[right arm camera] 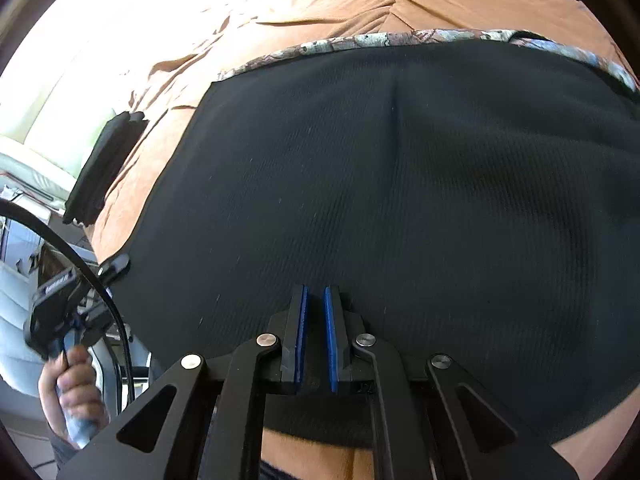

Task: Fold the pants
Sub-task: 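Grasp the shorts edge with the right tool while the left tool holds the leg, then lift the shorts edge with the left tool and fold it over toward the right tool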

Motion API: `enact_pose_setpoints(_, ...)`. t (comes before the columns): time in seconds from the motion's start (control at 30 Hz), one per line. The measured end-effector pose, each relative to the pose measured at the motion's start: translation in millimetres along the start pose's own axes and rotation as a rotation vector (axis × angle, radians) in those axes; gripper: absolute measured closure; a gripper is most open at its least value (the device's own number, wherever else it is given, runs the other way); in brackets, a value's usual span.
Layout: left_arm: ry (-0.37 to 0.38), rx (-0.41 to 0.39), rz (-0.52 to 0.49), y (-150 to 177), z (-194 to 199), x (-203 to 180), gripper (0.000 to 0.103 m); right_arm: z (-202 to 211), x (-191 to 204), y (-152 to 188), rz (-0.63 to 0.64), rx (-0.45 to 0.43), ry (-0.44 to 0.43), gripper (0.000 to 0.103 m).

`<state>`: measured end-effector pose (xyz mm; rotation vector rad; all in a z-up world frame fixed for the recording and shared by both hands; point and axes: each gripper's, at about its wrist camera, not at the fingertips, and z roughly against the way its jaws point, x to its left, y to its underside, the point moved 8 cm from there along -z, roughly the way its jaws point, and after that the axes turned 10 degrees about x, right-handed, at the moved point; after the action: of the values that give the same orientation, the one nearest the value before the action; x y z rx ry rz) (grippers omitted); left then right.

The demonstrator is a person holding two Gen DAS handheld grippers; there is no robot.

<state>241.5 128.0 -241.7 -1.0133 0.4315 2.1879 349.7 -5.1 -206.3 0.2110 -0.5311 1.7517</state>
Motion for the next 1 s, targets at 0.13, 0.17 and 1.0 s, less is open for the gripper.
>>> enact_pose_setpoints(0.13, -0.006, -0.01, -0.023, -0.4, -0.5, -6.5, 0.09, -3.0, 8.7, 15.5, 0.017, 0.007, -0.029, 0.099)
enact_pose_setpoints(0.17, -0.004, -0.01, -0.03, 0.3, 0.2, -8.3, 0.093, -7.4, 12.3, 21.1, 0.028, 0.025, -0.037, 0.099)
enact_pose_setpoints(1.0, 0.17, 0.023, -0.448, 33.0, 16.1, -211.4, 0.094, 46.5, -41.4, 15.2, -0.105, -0.188, -0.154, 0.095)
